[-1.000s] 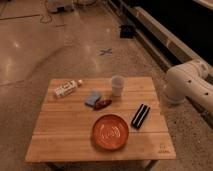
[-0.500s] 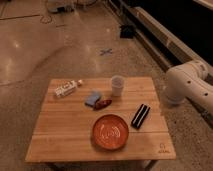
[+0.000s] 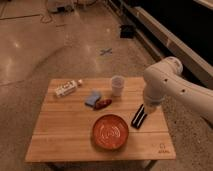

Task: Place the white sponge in the ceramic bowl

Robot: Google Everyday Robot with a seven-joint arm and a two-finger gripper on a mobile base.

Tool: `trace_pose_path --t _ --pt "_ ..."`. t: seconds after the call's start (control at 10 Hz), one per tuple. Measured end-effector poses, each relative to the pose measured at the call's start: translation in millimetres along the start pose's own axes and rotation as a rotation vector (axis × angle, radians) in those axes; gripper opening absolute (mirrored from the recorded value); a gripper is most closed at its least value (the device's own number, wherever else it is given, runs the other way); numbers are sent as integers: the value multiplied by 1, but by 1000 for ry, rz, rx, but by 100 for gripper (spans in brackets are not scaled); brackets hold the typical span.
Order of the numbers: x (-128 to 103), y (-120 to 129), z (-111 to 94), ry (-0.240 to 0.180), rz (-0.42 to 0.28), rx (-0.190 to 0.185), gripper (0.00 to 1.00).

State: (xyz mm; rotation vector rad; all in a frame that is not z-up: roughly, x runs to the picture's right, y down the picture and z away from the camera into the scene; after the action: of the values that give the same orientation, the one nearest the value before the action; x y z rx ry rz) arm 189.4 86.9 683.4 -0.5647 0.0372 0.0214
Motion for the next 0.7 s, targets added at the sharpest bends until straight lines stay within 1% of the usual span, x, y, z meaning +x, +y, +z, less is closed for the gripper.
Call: trace_pose_path --t 0.1,0.2,0.3,0.4,0.5,0.6,0.7 --pt "1 -1 -3 -1 0 5 41" --pt "9 0 -10 5 -20 1 41" --pt "26 0 -13 9 -68 1 41" --pt "34 1 -11 12 -84 -6 41" --pt "37 -4 -10 10 -75 -2 41" --pt "31 -11 -7 7 -58 0 41" --pt "21 -12 -6 7 -51 -1 41"
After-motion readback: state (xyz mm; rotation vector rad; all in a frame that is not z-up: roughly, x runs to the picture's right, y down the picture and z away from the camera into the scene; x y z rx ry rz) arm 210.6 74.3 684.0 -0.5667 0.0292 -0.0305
